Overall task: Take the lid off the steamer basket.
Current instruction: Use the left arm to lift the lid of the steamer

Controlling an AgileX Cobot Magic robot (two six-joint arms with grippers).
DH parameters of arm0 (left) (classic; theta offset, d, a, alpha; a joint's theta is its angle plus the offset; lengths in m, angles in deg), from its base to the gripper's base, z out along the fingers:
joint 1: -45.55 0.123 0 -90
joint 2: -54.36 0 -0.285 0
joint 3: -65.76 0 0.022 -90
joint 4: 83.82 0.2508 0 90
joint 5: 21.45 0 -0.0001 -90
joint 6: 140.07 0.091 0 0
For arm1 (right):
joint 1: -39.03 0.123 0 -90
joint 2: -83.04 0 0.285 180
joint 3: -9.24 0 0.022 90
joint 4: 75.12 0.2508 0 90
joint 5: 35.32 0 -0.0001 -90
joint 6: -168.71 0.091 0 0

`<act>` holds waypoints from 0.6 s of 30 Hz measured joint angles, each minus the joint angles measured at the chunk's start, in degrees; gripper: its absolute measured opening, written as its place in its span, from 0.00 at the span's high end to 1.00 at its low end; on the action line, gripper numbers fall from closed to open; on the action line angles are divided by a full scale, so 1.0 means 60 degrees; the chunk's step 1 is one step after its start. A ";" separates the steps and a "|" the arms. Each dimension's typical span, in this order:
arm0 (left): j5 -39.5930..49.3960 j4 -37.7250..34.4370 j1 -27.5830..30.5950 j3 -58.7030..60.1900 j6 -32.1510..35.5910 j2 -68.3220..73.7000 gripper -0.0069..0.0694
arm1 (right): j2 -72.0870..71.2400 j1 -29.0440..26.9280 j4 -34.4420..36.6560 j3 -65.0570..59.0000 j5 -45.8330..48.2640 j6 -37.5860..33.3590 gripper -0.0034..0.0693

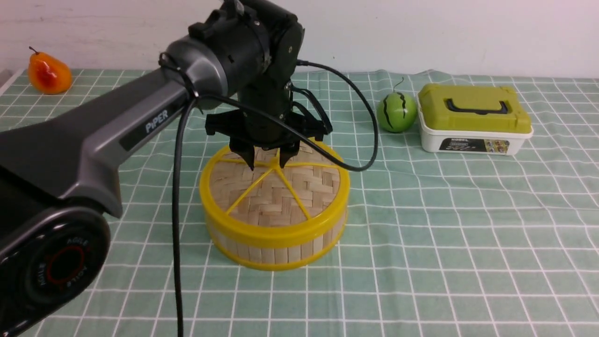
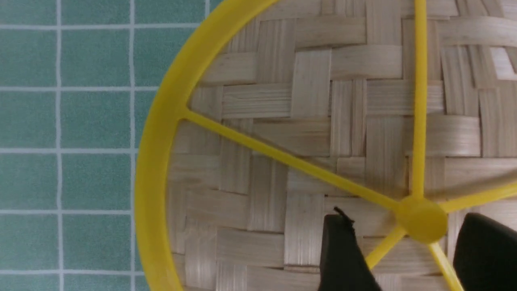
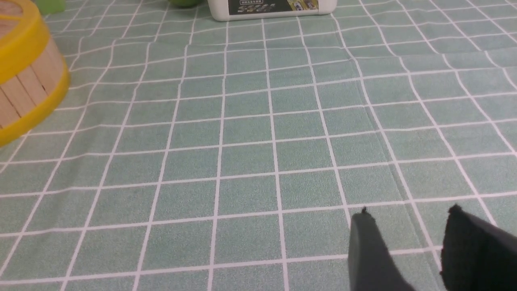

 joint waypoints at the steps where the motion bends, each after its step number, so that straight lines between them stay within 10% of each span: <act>1: -0.0065 -0.0049 0.0000 0.0000 -0.0008 0.0086 0.43 | 0.0000 0.0000 0.0000 0.0000 0.0000 0.0000 0.62; 18: -0.0176 -0.0196 0.0000 0.0000 -0.0008 0.0189 0.55 | 0.0000 0.0000 0.0000 0.0000 0.0000 0.0000 0.62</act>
